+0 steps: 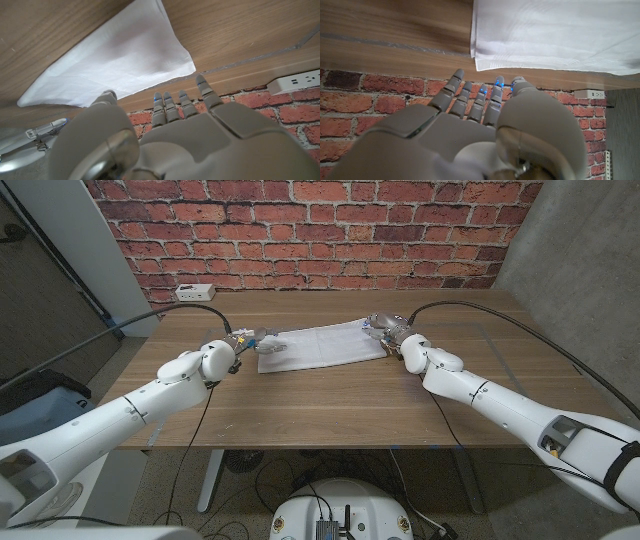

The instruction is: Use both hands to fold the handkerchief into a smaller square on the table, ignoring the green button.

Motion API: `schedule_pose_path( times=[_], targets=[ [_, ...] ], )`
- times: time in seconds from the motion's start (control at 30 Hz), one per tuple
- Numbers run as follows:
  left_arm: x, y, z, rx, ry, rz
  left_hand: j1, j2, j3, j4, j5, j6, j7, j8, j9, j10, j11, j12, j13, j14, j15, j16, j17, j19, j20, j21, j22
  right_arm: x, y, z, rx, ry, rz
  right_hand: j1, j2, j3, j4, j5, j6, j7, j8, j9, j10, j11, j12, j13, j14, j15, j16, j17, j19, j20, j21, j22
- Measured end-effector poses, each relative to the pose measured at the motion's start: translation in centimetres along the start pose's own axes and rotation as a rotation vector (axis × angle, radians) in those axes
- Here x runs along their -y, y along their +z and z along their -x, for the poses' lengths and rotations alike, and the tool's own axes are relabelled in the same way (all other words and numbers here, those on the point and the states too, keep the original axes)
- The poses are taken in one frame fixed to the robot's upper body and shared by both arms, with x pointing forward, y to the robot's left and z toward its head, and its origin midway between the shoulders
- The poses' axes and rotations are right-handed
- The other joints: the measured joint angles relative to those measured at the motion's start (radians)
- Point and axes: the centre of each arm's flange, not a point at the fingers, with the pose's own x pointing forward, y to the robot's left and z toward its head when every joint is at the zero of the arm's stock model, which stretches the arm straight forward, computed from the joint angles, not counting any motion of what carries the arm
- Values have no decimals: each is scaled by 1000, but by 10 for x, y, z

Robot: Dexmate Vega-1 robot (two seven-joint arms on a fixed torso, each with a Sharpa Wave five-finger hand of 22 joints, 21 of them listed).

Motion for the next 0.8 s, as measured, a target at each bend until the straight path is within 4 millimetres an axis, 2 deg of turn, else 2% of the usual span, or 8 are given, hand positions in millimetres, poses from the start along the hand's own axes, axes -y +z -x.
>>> schedule_pose_path(
  times=[0.47, 0.8],
  targets=[
    [5, 5, 10, 4, -34, -78, 23, -52, -25, -31, 14, -27, -17, 0, 0, -11, -4, 0, -3, -21, 12, -5, 0, -5, 5, -4, -3, -8, 10, 8, 17, 29, 4, -8, 0, 4, 4, 0, -1, 1, 4, 0, 4, 4, 0, 0, 0, 0, 0, 0, 0, 0, 0, 0],
    [7, 5, 15, 2, -60, -130, 58, -87, -31, -66, 33, -45, -27, 4, -5, -16, -9, 0, -3, -25, 17, -5, 0, -5, 5, -4, -8, -14, 18, 11, 27, 49, 3, -17, 2, 8, 8, 0, -56, -6, 1, 0, -9, 5, 0, 0, 0, 0, 0, 0, -6, 6, 0, 0]
  ],
)
